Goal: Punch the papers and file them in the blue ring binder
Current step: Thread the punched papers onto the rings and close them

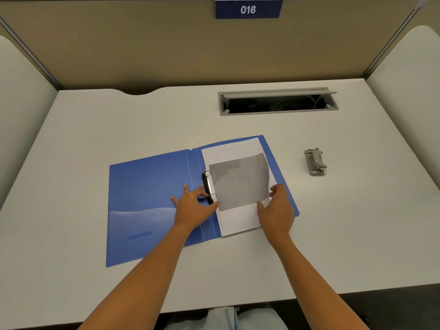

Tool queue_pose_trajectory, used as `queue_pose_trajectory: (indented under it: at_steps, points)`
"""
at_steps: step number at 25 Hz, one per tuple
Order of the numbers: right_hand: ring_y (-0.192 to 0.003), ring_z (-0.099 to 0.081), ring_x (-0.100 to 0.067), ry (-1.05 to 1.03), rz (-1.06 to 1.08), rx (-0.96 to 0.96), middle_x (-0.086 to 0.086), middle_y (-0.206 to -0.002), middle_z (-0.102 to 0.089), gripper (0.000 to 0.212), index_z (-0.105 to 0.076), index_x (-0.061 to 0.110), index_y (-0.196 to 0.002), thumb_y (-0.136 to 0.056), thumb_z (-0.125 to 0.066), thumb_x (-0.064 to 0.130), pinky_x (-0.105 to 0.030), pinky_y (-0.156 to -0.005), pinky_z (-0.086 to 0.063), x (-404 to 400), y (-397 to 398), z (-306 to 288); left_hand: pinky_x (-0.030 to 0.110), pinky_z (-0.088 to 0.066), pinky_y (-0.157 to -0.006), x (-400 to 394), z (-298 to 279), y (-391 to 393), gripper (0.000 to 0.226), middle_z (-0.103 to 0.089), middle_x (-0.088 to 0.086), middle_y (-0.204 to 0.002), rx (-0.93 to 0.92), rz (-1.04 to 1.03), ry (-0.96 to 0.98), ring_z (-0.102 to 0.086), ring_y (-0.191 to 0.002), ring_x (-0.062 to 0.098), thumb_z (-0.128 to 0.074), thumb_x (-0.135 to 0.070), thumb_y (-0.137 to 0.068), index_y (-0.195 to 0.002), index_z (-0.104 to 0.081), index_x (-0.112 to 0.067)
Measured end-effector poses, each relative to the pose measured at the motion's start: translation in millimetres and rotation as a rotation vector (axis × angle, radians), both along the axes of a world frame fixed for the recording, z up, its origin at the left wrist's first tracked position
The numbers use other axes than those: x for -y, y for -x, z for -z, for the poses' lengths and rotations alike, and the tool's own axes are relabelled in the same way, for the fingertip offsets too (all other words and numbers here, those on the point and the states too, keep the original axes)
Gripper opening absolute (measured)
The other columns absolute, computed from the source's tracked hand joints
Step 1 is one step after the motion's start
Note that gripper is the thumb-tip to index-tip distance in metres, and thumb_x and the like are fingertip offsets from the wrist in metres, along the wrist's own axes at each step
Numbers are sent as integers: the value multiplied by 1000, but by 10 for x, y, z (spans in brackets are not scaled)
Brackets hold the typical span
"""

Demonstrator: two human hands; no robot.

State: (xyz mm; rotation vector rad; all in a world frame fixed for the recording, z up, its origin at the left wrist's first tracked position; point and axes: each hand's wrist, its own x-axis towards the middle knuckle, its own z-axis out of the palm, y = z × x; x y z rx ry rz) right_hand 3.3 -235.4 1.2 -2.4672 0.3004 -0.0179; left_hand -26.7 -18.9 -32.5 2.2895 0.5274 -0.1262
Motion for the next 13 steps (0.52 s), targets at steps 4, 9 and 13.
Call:
queue_pose_trajectory:
  at_steps: [4, 9, 13]
  points:
    - [-87, -68, -12, -83, -217, 134, 7, -108, -67, 35, -48, 24, -122, -91, -60, 31, -16, -72, -47, -344, 212, -264, 42, -50, -88, 51, -323, -114, 33, -66, -2, -84, 222, -348, 278, -59, -82, 10, -64, -53, -83, -84, -69, -21]
    - [-95, -66, -8, -214, -524, 93, 10, -113, -67, 29, -51, 27, -125, -96, -53, 33, -11, -81, -48, -675, 521, -310, 32, -58, -71, -50, -704, -254, 30, -74, 8, -91, 112, -400, 745, -70, -83, 19, -62, -41, -89, -89, -73, -13]
    - [-91, -63, -3, -422, -480, -51, 16, -106, -64, 27, -55, 29, -118, -92, -58, 36, -15, -86, -53, -742, 666, -333, 31, -60, -67, -161, -641, -167, 21, -73, 9, -101, 33, -367, 745, -70, -92, 24, -66, -22, -89, -101, -70, -5]
